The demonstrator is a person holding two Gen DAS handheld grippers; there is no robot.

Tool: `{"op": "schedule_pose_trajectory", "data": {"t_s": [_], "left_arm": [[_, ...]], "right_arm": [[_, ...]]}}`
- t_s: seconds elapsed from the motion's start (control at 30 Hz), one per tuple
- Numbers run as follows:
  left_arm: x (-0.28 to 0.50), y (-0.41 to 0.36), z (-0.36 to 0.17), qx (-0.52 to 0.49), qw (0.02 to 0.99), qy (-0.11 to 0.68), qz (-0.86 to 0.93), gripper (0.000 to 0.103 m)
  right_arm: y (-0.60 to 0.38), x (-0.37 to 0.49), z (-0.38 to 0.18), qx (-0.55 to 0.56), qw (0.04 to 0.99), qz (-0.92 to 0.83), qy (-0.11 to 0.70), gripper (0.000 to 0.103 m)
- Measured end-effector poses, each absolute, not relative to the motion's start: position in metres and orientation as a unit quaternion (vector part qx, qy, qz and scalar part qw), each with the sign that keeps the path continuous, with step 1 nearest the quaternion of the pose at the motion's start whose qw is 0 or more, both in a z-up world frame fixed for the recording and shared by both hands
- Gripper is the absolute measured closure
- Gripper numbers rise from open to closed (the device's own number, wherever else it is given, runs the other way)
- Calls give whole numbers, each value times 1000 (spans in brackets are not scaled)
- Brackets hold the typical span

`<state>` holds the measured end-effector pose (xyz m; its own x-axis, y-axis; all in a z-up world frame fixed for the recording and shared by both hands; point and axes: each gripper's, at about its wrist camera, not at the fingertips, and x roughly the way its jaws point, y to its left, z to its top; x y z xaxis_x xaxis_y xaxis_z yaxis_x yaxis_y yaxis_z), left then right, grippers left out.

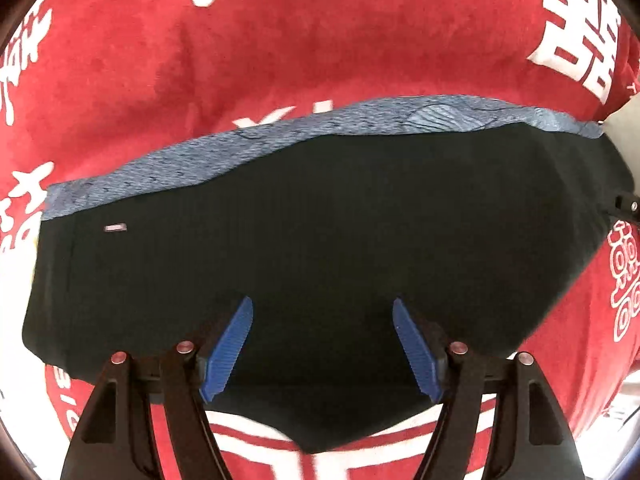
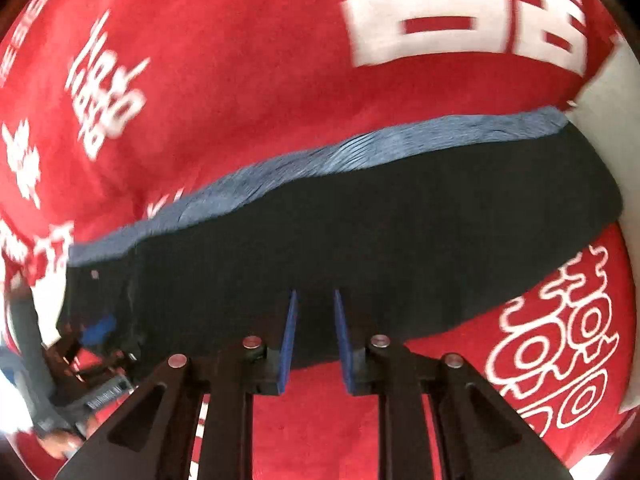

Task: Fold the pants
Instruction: 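Fold the trousers over again with the right gripper toward the left gripper, then release and press the folded black trousers flat with both grippers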

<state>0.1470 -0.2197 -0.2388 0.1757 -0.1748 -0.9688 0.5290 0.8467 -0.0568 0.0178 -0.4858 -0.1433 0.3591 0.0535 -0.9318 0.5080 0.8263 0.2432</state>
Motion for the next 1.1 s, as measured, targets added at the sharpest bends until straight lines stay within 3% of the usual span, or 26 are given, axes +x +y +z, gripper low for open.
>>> {"op": "schedule_pose_trajectory", "data": {"t_s": [0.03,0.1,0.37,0.57,0.6,0.63,0.67,0.7,0.83,0.93,0.97,1.0,1.1], "left_arm": [[146,-222,-238,149,752,597,-235,29],[145,-230,-232,154,754,593,-237,29],[148,-296,-235,149,749,592,-256,29],[148,-304,-249,152,756,591,-237,28],[150,-304,-249,153,755,593,-236,28],[152,-305,-248,154,753,595,-234,28],[154,-306,-248,155,752,598,-232,28],[155,-308,-250,156,752,598,-231,28],[160,-308,-252,160,760,593,-214,15],[168,-305,-249,149,754,605,-208,15],[169,-305,-246,157,755,602,-206,15],[173,-305,-240,165,761,593,-205,15],[192,-305,-226,160,781,570,-198,15]], "right_arm": [[-498,10,-141,275,782,-153,538,74],[-527,-13,-134,304,779,-193,513,55],[-638,-82,-152,416,724,-313,453,54],[-689,-97,-174,465,698,-334,431,54],[-695,-96,-179,475,693,-332,428,56],[-698,-94,-184,481,688,-326,435,66],[-701,-88,-185,466,686,-325,454,91],[-701,-82,-182,446,695,-322,463,95],[-702,-59,-170,309,735,-334,503,96],[-722,-72,-180,364,709,-347,495,96],[-723,-74,-178,369,706,-348,494,93],[-722,-77,-172,361,705,-356,496,83],[-705,-79,-136,295,728,-392,479,79]]}}
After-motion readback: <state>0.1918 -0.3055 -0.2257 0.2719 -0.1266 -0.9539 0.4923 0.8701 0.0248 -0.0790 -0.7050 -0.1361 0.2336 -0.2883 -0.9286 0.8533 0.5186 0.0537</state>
